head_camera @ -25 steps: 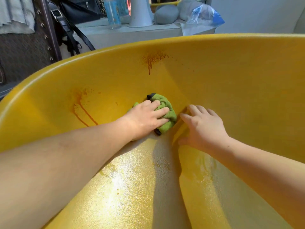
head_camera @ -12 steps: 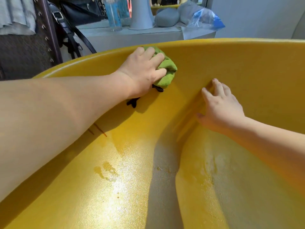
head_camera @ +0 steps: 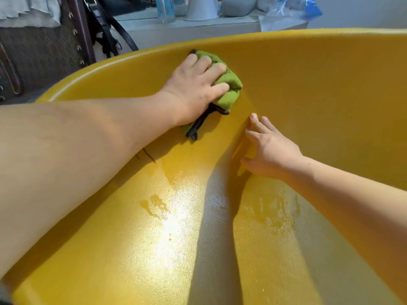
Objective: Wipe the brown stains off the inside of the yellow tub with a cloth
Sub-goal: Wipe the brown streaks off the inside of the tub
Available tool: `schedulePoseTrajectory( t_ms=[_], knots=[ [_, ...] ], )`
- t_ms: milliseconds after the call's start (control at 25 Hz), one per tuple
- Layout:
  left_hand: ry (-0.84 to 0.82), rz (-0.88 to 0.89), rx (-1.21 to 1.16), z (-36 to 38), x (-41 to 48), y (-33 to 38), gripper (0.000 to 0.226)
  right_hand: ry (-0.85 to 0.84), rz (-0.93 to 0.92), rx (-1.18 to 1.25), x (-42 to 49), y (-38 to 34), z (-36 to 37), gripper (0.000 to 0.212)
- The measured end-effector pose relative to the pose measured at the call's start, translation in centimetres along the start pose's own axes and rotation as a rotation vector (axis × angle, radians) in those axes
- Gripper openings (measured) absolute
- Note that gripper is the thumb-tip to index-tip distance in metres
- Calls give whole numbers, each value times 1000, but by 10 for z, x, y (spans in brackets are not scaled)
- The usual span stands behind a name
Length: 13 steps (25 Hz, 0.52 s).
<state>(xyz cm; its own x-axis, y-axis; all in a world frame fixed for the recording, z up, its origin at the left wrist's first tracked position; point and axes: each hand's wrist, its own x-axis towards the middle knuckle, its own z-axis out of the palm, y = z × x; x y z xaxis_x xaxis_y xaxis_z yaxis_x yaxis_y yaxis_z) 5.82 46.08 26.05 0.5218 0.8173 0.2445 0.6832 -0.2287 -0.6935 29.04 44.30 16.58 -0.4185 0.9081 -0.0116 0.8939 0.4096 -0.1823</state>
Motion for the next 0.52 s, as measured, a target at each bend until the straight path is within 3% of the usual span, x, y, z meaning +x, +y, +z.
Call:
schedulePoseTrajectory(
  t_ms=[80,160,320,440,520],
  knots=[
    [-20,-195,-88,5,-2,18,51,-2,2,-21,1,-1,1,81],
    [-105,-257,-213,6,-15,53,54,-10,13,-35,0,-2,2,83],
    [-266,-12,-316,15,-68,135,51,153,45,13,-20,-19,15,52],
    [-243,214,-256,17,-58,109,47,81,77,115,-42,-32,27,53],
    [-207,69,-176,16,-51,87,47,-6,110,200,-51,-34,32,53]
  ],
)
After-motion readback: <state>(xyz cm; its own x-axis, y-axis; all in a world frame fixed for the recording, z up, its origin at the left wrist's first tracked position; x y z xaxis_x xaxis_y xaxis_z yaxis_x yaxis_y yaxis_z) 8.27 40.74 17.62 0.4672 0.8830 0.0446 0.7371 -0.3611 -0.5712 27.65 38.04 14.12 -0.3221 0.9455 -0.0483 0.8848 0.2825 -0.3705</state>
